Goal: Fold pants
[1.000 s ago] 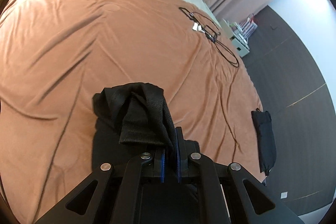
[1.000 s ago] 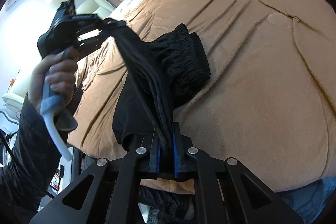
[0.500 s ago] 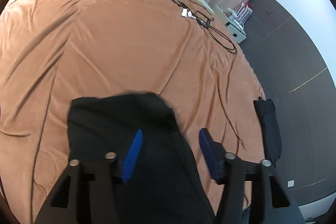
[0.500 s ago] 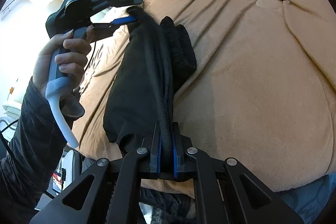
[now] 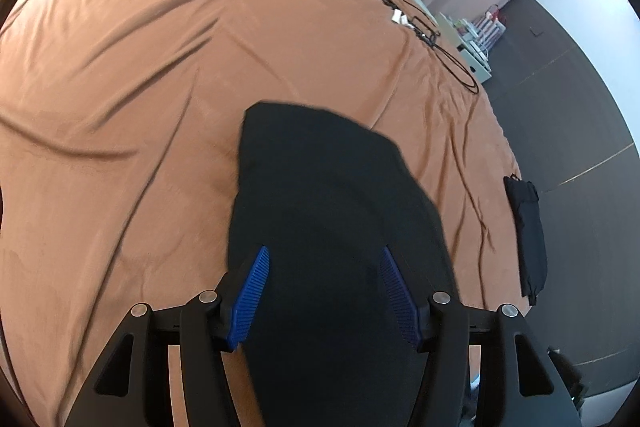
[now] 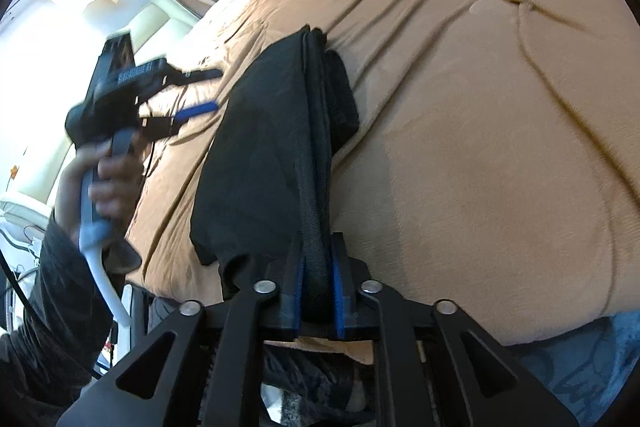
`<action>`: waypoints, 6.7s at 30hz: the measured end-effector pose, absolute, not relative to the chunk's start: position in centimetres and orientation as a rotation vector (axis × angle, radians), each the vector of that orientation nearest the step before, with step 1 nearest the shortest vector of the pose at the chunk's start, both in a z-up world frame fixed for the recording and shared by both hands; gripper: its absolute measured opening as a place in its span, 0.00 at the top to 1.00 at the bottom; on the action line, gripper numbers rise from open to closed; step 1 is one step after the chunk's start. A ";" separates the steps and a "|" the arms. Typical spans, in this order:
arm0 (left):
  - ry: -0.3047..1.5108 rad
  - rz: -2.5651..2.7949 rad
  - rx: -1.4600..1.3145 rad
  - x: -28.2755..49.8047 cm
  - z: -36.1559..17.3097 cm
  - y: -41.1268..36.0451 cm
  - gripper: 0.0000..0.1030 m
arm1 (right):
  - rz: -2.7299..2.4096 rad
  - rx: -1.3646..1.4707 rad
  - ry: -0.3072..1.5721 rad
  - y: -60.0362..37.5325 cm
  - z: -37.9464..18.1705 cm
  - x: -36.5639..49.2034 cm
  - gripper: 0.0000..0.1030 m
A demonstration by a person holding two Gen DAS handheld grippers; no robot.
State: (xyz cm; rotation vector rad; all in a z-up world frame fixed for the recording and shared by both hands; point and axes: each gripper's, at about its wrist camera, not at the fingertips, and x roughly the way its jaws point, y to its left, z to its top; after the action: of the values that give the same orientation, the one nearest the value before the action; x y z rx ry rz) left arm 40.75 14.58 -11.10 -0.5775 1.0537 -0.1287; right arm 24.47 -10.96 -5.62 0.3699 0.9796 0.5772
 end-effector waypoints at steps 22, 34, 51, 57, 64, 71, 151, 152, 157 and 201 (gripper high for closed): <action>1.075 -0.113 -0.745 38.3 -14.4 16.5 0.41 | 0.658 0.271 0.980 -7.4 -4.2 34.7 0.53; 1.094 -0.113 -0.764 40.2 -16.0 16.9 0.43 | 0.700 0.247 1.053 -4.1 -5.4 40.9 0.53; 1.053 -0.115 -0.824 43.0 -16.8 17.9 0.76 | 0.805 0.378 1.190 -4.0 -8.2 46.3 0.42; 1.032 -0.122 -0.824 42.6 -15.6 18.1 0.92 | 0.817 0.330 1.158 -3.3 -7.4 45.5 0.69; 0.964 -0.157 -0.808 41.5 -12.5 18.2 0.93 | 0.821 0.299 1.054 -2.6 -4.8 43.5 0.79; 0.869 -0.193 -0.793 39.4 -8.4 19.2 0.93 | 0.815 0.286 0.952 -1.4 -1.8 40.6 0.80; 0.275 0.236 -0.611 -2.2 16.4 54.6 0.95 | 1.243 0.033 0.476 26.8 4.2 20.8 0.81; 0.275 0.246 -0.617 -2.4 16.0 55.6 0.95 | 1.248 0.030 0.482 27.5 3.9 21.1 0.81; 0.274 0.281 -0.635 -3.0 14.6 59.5 0.95 | 1.264 0.005 0.499 31.0 2.6 22.9 0.81; 0.638 0.662 -0.639 9.3 1.0 75.3 0.55 | 1.218 -0.039 0.774 41.8 -3.5 45.1 0.44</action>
State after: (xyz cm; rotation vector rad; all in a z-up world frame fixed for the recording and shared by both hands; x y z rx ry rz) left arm 9.32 75.31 0.95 -0.6386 0.6377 0.6617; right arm 45.10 41.84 -3.53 -0.0388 0.7743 1.2177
